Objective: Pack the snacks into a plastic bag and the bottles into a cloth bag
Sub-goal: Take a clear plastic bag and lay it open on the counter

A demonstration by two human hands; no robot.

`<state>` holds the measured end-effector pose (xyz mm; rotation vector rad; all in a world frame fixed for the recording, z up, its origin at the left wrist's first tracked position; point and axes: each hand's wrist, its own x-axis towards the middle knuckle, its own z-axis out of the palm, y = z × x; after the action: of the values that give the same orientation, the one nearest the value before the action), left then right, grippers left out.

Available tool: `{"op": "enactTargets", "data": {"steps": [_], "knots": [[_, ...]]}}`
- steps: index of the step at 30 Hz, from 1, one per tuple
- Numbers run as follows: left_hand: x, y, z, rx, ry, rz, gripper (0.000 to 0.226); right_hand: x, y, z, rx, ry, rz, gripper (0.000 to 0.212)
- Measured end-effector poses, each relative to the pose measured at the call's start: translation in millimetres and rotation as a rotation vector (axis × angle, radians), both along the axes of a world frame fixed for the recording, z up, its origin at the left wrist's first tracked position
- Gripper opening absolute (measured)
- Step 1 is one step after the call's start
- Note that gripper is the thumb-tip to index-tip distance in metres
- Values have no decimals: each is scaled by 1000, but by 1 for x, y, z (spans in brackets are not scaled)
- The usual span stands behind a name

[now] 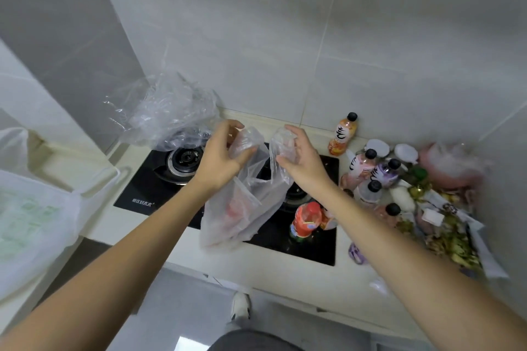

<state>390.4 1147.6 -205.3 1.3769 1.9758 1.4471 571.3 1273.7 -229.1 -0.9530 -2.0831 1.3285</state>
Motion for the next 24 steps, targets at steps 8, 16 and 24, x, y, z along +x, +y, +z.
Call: {"op": "enactTargets", "data": {"steps": [8, 16, 24], "knots": [[59, -72, 20, -139, 750, -145, 51, 58, -60, 7, 281, 58, 165, 66], [80, -110, 12, -120, 1065, -282, 32, 105, -95, -4, 534, -53, 266, 29], [80, -114, -6, -207, 1024, -356, 72, 121, -101, -14, 640, -210, 279, 25]]}}
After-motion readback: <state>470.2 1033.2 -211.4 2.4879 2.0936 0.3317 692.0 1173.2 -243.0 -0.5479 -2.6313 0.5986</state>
